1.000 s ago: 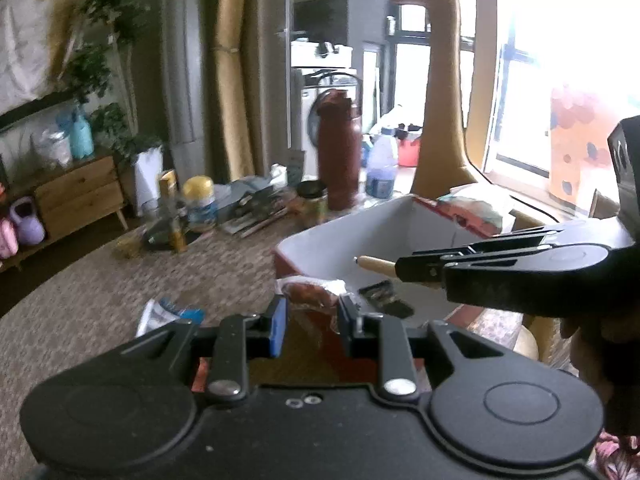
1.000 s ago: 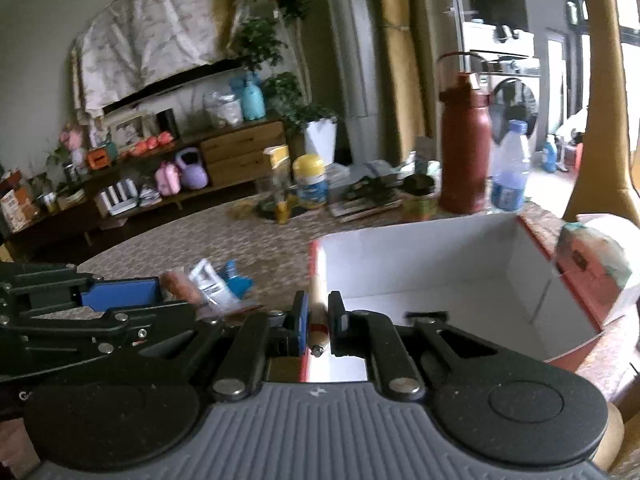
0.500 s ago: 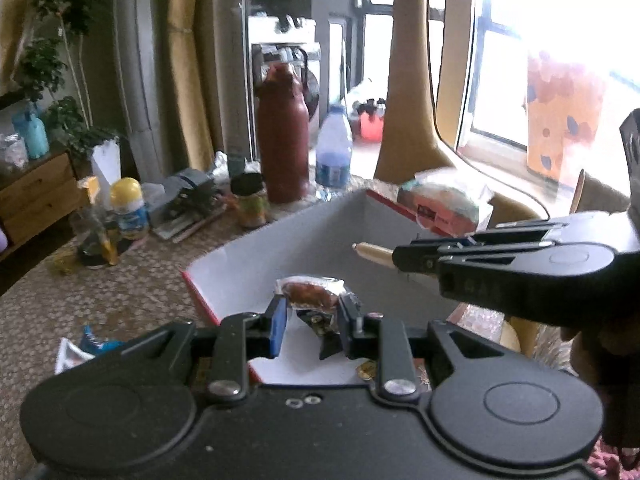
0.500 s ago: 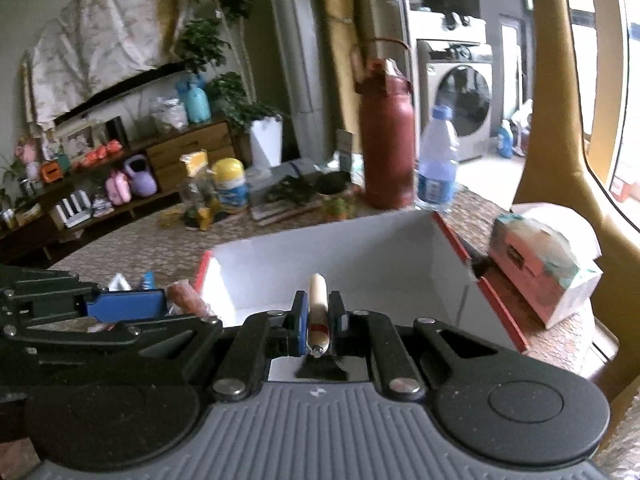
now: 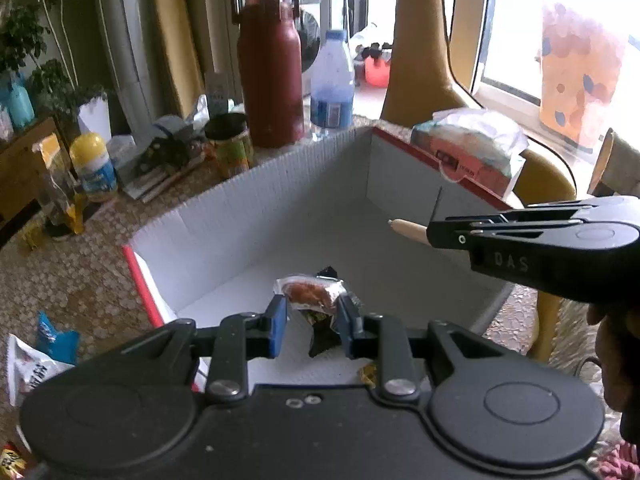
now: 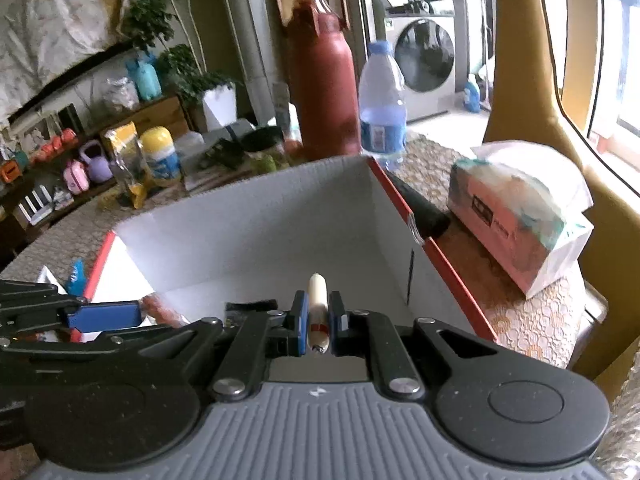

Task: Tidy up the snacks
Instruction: 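Carry the sweet and lollipop into the red box and open both grippers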

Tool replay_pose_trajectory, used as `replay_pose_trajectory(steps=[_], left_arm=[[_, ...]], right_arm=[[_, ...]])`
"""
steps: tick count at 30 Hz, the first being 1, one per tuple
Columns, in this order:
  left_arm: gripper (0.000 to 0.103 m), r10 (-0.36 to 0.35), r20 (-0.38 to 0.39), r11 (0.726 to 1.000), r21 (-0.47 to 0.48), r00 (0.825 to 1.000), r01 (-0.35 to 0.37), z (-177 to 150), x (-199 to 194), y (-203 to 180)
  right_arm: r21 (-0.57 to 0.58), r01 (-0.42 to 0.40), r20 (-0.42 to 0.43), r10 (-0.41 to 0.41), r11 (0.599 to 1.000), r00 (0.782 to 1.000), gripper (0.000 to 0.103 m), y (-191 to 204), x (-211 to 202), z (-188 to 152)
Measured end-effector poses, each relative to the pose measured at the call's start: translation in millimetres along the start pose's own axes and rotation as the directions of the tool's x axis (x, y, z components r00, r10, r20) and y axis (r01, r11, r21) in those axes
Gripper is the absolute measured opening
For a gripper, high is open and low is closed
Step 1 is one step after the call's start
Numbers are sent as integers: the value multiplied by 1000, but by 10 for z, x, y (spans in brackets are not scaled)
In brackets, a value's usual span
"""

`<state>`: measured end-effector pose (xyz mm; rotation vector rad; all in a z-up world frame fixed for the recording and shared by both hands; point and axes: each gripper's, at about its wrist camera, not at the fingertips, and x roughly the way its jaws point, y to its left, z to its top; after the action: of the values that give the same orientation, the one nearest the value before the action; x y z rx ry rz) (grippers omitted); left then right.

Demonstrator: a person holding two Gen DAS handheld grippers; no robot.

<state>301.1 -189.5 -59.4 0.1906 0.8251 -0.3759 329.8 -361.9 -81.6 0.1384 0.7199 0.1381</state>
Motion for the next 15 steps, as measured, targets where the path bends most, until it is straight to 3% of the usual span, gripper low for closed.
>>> replay_pose_trajectory(steps=[15], left_arm=[[27, -16, -139, 1000, 1, 990, 17, -34, 359, -73]], right_arm=[[-35, 26, -77, -29, 999, 997, 10, 26, 223, -108]])
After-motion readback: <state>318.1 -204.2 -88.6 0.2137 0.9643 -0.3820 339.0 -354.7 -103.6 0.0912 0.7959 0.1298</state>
